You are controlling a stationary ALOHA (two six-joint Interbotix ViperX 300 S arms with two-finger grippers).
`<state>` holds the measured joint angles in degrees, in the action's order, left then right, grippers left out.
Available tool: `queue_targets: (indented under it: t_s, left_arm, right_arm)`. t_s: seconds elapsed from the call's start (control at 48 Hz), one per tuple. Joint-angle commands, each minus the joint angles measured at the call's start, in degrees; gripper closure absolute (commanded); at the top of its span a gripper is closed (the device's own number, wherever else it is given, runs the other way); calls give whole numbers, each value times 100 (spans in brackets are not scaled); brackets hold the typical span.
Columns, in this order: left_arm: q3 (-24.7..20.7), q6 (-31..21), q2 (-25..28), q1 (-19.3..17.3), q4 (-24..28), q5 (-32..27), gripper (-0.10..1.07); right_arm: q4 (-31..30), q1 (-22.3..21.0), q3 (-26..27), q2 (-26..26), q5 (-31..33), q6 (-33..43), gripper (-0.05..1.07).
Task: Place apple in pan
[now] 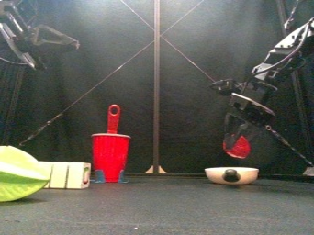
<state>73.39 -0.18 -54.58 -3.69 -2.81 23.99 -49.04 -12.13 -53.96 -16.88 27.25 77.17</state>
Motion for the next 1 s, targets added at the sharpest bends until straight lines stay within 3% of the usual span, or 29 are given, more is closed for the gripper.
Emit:
queue_targets:
  t_s: [0.0,0.271,0.729,0.979]
  left_arm:
    - [-79,0,35,-9,0,53,100]
    - [-70,0,35,-9,0,53,100]
    - [-70,0,35,-9,0,53,100]
    - [-70,9,35,-9,0,53,100]
  right_arm:
    - [-26,-141,44,0,-62,9,31]
    - [-70,-308,62,229,-88,18,26]
    - [-53,-308,167,316,-70,18,2]
    - [-35,-308,237,290,-62,9,1]
